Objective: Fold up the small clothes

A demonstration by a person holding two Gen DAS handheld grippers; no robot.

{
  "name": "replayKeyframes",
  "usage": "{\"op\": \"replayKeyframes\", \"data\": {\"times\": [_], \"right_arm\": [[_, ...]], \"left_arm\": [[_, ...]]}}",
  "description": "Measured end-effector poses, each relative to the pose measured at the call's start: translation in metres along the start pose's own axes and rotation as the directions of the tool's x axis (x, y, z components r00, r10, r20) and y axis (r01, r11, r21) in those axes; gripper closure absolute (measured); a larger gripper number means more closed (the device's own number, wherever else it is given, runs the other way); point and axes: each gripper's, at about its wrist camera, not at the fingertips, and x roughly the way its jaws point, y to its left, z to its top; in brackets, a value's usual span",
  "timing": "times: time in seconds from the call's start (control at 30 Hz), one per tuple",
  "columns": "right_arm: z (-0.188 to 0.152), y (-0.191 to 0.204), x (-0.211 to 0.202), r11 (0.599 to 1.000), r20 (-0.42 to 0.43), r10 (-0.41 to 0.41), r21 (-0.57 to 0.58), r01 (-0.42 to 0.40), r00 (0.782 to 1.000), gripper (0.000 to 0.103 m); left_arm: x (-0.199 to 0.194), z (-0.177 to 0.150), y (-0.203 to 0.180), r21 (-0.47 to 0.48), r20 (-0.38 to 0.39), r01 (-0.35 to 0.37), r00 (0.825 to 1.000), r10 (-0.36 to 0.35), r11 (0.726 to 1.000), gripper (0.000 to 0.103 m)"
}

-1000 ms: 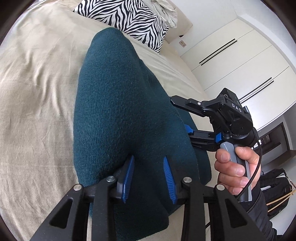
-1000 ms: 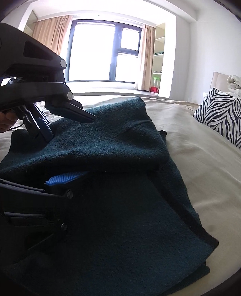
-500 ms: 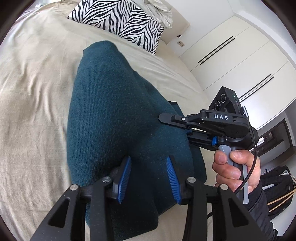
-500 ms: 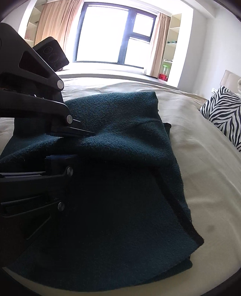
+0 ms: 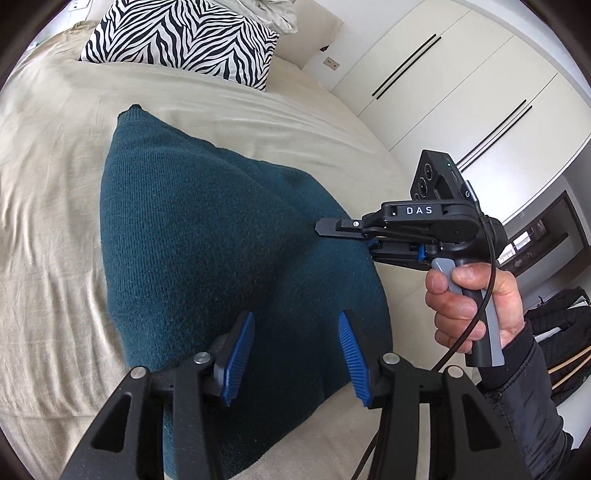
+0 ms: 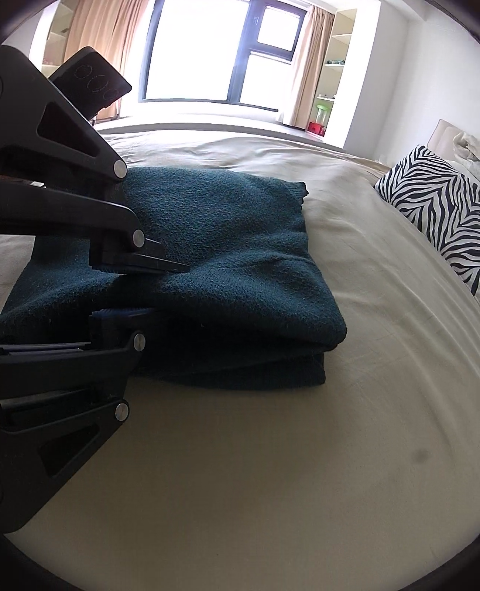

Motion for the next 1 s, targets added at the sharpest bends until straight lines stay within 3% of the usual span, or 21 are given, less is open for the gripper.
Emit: {"op": "replayKeyframes", "data": {"times": [0.13, 0.53, 0.67, 0.73, 0.77, 0.87, 0.9, 0.93, 1.0], "right_arm": [[0.005, -0.013, 0.012, 1.0, -0.001, -0.021, 0.015, 0.021, 1.0, 0.091], [0.002, -0.05, 0.022, 0.996, 0.023, 0.048, 0.068, -0.05, 0.999, 0.088], [-0.029, -0.059, 0.0, 0.982, 0.052, 0.129, 0.131, -0.135, 0.99, 0.081], [-0.055, -0.058, -0.013, 0.978, 0.071, 0.166, 0.117, -0.174, 0.984, 0.063], [-0.068, -0.058, -0.016, 0.977, 0.073, 0.176, 0.107, -0.183, 0.982, 0.059], [-0.102, -0.06, -0.017, 0.981, 0.062, 0.164, 0.097, -0.17, 0.984, 0.059], [-0.109, -0.061, -0.015, 0.984, 0.048, 0.149, 0.09, -0.153, 0.988, 0.067], [-0.115, -0.062, -0.014, 0.99, 0.044, 0.115, 0.076, -0.118, 0.992, 0.082], [-0.121, -0.065, -0.015, 0.995, 0.042, 0.064, 0.078, -0.068, 0.997, 0.094]], "left_arm": [[0.013, -0.004, 0.006, -0.01, -0.036, -0.031, 0.999, 0.031, 0.999, 0.053], [0.017, -0.029, -0.005, 0.031, -0.049, -0.062, 0.997, 0.063, 0.998, 0.052], [0.003, -0.039, -0.002, 0.041, -0.045, -0.063, 0.997, 0.065, 0.997, 0.052], [0.002, -0.044, -0.001, 0.049, -0.045, -0.067, 0.997, 0.07, 0.997, 0.052], [0.002, -0.046, 0.001, 0.049, -0.045, -0.07, 0.996, 0.072, 0.996, 0.052], [0.0, -0.051, 0.001, 0.052, -0.048, -0.075, 0.996, 0.077, 0.996, 0.052], [0.0, -0.052, 0.0, 0.059, -0.051, -0.08, 0.995, 0.083, 0.995, 0.052], [-0.001, -0.053, 0.0, 0.069, -0.057, -0.086, 0.994, 0.09, 0.994, 0.052], [-0.001, -0.053, -0.002, 0.086, -0.068, -0.096, 0.992, 0.102, 0.992, 0.052]]}}
